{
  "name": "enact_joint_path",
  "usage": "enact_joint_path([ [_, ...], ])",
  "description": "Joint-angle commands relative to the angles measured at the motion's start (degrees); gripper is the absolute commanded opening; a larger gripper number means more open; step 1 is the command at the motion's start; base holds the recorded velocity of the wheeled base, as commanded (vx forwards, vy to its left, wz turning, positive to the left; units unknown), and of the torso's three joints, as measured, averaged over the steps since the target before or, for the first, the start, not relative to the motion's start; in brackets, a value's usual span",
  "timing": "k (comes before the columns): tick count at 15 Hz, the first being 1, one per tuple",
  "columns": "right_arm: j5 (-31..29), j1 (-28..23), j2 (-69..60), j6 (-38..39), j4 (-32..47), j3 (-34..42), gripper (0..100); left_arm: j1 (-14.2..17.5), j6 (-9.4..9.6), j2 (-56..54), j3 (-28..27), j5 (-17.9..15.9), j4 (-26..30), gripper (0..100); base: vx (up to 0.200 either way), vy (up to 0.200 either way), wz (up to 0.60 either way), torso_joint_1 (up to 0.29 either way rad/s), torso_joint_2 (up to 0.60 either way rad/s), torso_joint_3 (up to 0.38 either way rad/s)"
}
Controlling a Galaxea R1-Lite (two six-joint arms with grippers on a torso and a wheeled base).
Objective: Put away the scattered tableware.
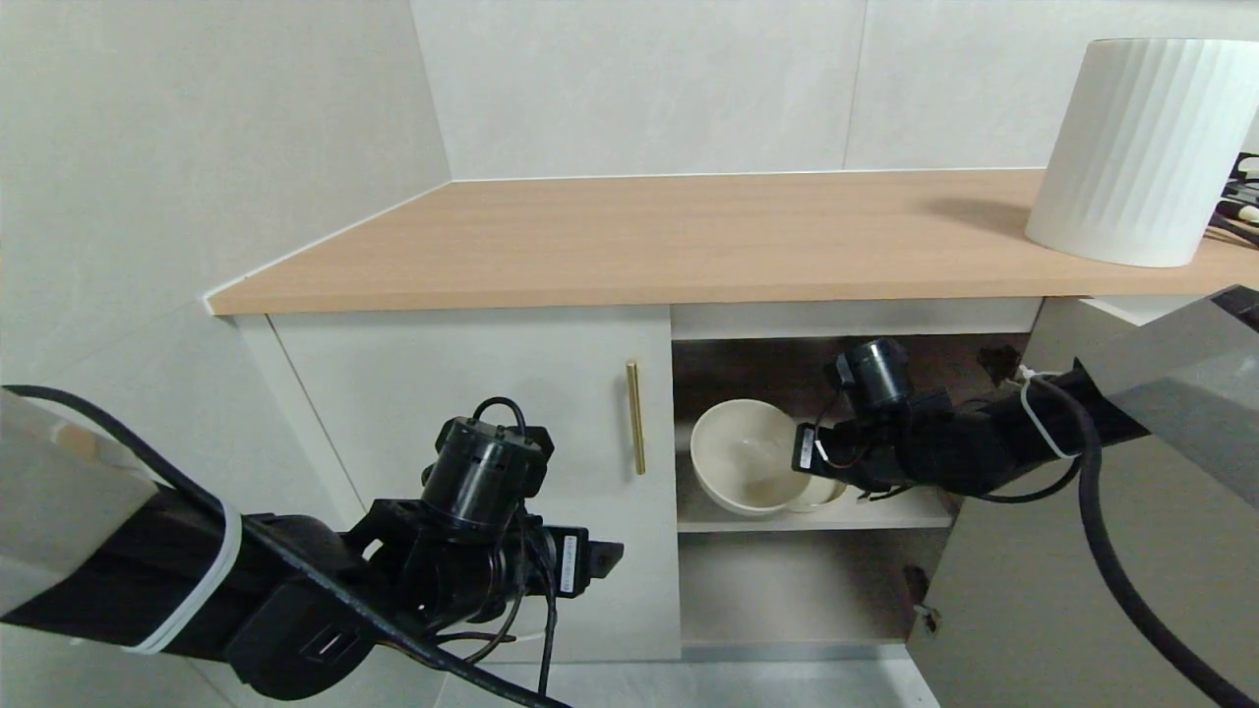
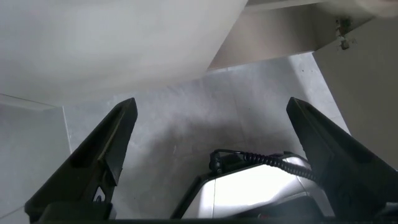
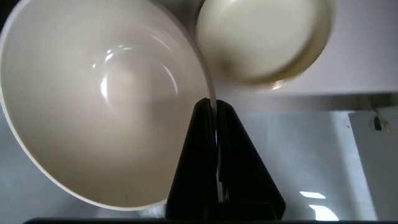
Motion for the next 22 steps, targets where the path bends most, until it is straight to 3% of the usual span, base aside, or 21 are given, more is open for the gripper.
enact_joint_path([
  [1, -0.1, -2.0, 2.5, 0.9, 0.0, -2.6, 0, 0.0, -0.03, 0.0, -0.1, 0.0, 0.0, 100, 0.000, 0.000, 0.00, 0.000, 0.00, 0.000],
  [15, -8.1, -4.9, 7.7, 0.6, -0.2, -5.7, 0, 0.0, -0.03, 0.2, -0.2, 0.0, 0.0, 100, 0.000, 0.000, 0.00, 0.000, 0.00, 0.000],
  [22, -8.1, -7.1, 9.0, -0.8, -0.1, -6.8, 0, 0.0, 0.06, 0.5, -0.2, 0.0, 0.0, 100, 0.000, 0.000, 0.00, 0.000, 0.00, 0.000],
])
